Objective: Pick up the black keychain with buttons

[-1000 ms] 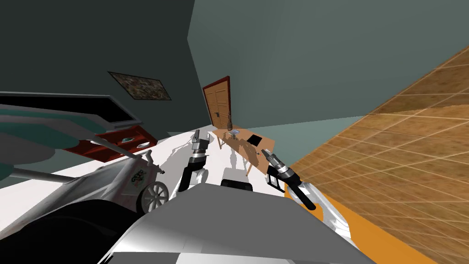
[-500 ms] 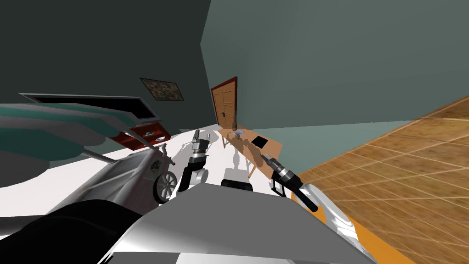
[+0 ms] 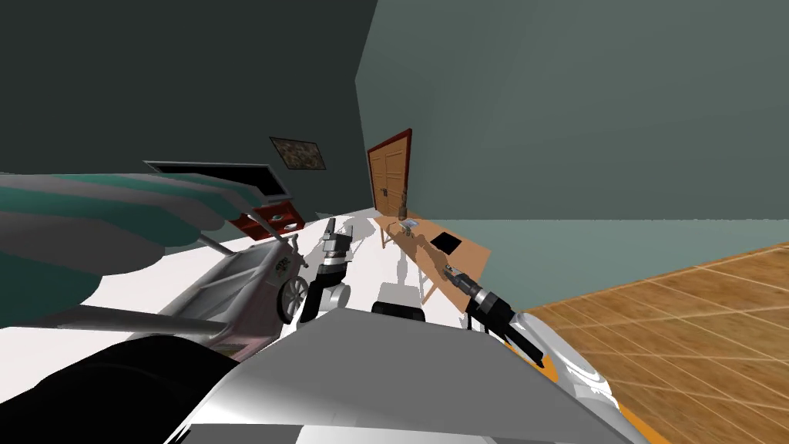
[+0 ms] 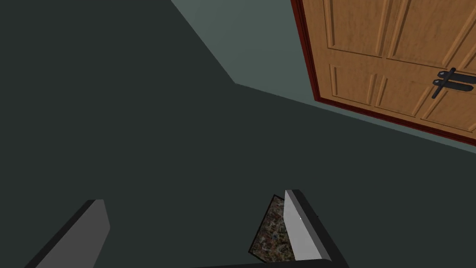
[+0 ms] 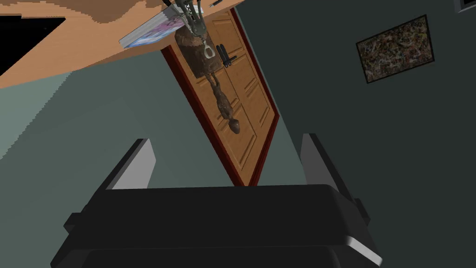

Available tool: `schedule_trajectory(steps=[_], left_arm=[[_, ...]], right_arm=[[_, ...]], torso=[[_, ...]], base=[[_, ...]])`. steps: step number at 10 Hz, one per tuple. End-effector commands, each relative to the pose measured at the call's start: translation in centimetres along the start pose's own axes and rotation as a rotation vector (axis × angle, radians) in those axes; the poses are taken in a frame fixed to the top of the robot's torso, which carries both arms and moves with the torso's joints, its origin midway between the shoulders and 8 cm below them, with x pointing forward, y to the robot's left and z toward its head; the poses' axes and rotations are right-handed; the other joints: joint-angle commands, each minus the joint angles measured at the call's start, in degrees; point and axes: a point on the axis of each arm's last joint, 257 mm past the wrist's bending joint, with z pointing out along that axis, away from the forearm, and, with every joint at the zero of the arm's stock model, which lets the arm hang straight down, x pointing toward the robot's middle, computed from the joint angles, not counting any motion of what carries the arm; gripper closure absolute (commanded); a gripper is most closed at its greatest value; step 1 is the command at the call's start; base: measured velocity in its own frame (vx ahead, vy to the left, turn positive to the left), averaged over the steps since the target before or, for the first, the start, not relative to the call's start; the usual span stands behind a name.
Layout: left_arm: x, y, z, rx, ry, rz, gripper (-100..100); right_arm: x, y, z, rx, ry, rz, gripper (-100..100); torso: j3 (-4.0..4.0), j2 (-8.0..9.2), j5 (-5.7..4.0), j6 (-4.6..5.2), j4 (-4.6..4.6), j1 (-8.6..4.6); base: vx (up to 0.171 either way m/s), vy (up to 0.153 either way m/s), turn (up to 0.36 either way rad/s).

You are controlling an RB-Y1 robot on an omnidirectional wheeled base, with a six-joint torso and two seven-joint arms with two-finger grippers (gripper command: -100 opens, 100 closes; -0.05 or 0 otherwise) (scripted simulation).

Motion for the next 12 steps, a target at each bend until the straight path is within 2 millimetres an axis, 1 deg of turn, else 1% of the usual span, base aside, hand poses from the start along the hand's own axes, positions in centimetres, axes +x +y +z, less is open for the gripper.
schedule_trajectory(steps=[1, 2, 3, 4, 5, 6, 7, 8, 9, 11, 12], left_arm=[[0.0, 0.0, 0.0, 0.000, 0.000, 0.000, 0], [0.0, 0.0, 0.0, 0.000, 0.000, 0.000, 0], [0.0, 0.0, 0.0, 0.000, 0.000, 0.000, 0], [0.0, 0.0, 0.0, 0.000, 0.000, 0.000, 0], [0.0, 0.0, 0.0, 0.000, 0.000, 0.000, 0], [0.0, 0.0, 0.0, 0.000, 0.000, 0.000, 0], [0.0, 0.0, 0.0, 0.000, 0.000, 0.000, 0], [0.0, 0.0, 0.0, 0.000, 0.000, 0.000, 0], [0.0, 0.0, 0.0, 0.000, 0.000, 0.000, 0], [0.0, 0.0, 0.0, 0.000, 0.000, 0.000, 0], [0.0, 0.0, 0.0, 0.000, 0.000, 0.000, 0]], right_arm=[[2.6, -2.1, -1.3, 0.042, 0.084, -0.023, -100], [4.2, -3.5, -2.2, 0.065, 0.143, -0.045, -100], [5.4, -4.6, -2.8, 0.089, 0.174, -0.050, -100], [6.9, -6.0, -4.0, 0.111, 0.234, -0.073, -100], [7.6, -6.7, -4.5, 0.128, 0.252, -0.072, -100], [7.7, -6.8, -4.6, 0.130, 0.253, -0.071, -100], [9.5, -8.4, -6.2, 0.159, 0.326, -0.096, -100], [9.9, -8.9, -6.5, 0.170, 0.333, -0.090, -100], [11.4, -10.2, -8.1, 0.192, 0.399, -0.116, -100], [12.0, -10.8, -8.8, 0.209, 0.412, -0.106, -100], [13.4, -12.1, -10.5, 0.230, 0.478, -0.131, -100]], torso=[[0.00, 0.00, 0.00, 0.00, 0.00, 0.00], [-0.02, -0.04, 0.00, -0.05, -0.01, 0.01], [-0.07, -0.12, 0.00, -0.05, -0.02, -0.02], [-0.07, -0.11, -0.01, 0.02, -0.03, -0.01], [-0.05, -0.09, 0.01, -0.03, -0.02, 0.04], [-0.03, -0.05, 0.01, 0.02, -0.01, 0.04], [0.01, 0.02, 0.00, 0.05, 0.00, 0.03], [-0.01, -0.03, 0.01, -0.03, 0.00, 0.02], [-0.03, -0.05, 0.00, 0.02, -0.01, 0.01], [-0.06, -0.09, 0.01, 0.04, -0.02, 0.00], [-0.02, -0.02, 0.00, 0.05, -0.01, 0.03]], base=[[0.033, 0.006, 0.278], [0.061, 0.000, 0.434], [0.051, -0.005, 0.162], [0.043, 0.014, 0.254], [0.034, 0.005, 0.169], [0.016, -0.002, -0.011], [0.036, 0.002, 0.239], [0.041, -0.006, 0.171], [0.054, -0.003, 0.311], [0.037, -0.007, 0.051], [0.042, 0.002, 0.258]])
